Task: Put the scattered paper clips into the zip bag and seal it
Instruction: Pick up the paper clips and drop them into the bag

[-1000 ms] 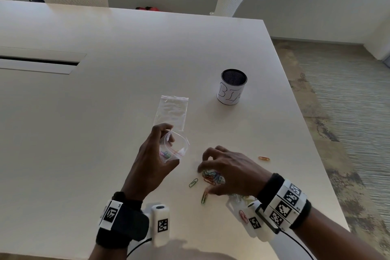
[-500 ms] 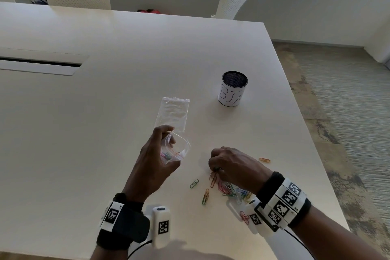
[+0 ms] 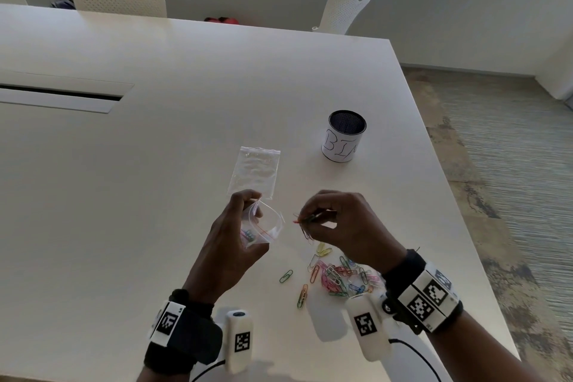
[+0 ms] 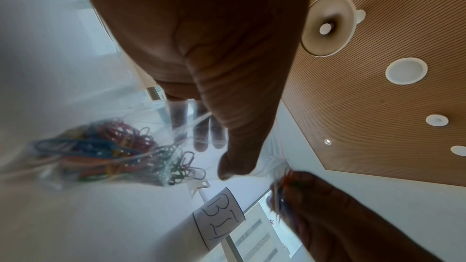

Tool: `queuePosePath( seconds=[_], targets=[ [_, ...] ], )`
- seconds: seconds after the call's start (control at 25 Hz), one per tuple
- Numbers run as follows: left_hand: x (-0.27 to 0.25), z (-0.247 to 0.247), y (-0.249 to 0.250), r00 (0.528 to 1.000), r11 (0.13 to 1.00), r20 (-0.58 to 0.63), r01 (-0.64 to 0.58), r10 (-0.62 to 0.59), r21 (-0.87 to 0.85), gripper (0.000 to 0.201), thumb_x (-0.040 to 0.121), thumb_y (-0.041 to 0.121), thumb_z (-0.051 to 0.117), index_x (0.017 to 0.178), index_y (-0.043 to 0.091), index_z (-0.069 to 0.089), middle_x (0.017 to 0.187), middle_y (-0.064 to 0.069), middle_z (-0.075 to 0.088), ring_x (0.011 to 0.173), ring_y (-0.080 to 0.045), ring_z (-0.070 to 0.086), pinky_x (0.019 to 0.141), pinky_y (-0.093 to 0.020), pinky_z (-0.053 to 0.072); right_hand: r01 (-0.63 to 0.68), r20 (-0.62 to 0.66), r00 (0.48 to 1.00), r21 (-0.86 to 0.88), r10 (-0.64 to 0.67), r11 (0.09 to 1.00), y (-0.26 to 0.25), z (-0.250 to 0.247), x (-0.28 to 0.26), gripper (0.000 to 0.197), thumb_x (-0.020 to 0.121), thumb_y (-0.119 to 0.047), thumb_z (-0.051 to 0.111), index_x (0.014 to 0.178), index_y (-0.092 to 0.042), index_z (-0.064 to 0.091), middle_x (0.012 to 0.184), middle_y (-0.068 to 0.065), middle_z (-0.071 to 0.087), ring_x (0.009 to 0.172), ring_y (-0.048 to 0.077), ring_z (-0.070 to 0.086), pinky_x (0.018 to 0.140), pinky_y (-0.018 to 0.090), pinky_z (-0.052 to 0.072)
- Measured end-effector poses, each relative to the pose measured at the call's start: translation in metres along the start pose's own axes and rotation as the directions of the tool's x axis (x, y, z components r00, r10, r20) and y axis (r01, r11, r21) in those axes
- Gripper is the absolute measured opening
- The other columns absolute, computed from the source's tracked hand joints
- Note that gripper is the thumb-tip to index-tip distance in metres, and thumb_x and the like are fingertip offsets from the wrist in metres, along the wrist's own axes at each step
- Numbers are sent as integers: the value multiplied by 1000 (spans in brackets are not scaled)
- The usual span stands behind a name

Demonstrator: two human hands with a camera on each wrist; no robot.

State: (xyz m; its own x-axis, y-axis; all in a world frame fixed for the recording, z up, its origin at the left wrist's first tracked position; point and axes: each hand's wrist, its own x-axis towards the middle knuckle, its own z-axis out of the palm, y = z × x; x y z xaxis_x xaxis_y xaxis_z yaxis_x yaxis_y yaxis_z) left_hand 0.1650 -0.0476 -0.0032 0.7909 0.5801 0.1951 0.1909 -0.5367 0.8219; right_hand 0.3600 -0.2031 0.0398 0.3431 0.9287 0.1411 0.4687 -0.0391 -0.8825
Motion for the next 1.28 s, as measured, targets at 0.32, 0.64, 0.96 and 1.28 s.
queuePosePath(
  seconds=[0.32, 0.64, 0.96, 1.28],
  targets=[
    [1, 1, 5, 1000, 1000, 6, 10, -9, -24, 74, 75, 5, 83, 134, 29, 44, 120, 12, 64, 104, -7, 66, 77, -17, 56, 74, -25, 997, 6, -73, 997, -29, 39, 29, 14, 84, -2, 82, 98, -6, 79, 96, 3, 76, 86, 12, 77, 82, 29, 64],
    [2, 1, 6, 1000, 999, 6, -1, 2, -50, 74, 77, 0, 81, 130, 35, 44, 117, 22, 65, 103, -3, 68, 77, -16, 55, 134, 94, 989, -234, -114, 963, -33, 46, 32, 23, 89, -5, 78, 111, -12, 78, 108, 3, 77, 93, 11, 75, 80, 30, 64],
    [1, 0, 3, 1000, 1000, 12, 12, -12, -17, 77, 74, 6, 85, 136, 29, 44, 115, 11, 62, 101, -9, 66, 77, -11, 52, 155, 22, 988, -290, -155, 944, -36, 30, 26, 13, 91, -8, 76, 103, -11, 78, 101, 0, 76, 87, 8, 73, 79, 28, 62],
    [-1, 1, 1, 1000, 1000, 4, 5, -5, -26, 77, 76, 3, 85, 136, 29, 45, 110, 14, 60, 104, -8, 63, 82, -9, 50, -152, 91, 969, -517, 231, 843, 9, -27, -24, 38, 86, -30, 81, 121, -23, 69, 117, -7, 67, 94, 4, 66, 85, 31, 62]
  ],
)
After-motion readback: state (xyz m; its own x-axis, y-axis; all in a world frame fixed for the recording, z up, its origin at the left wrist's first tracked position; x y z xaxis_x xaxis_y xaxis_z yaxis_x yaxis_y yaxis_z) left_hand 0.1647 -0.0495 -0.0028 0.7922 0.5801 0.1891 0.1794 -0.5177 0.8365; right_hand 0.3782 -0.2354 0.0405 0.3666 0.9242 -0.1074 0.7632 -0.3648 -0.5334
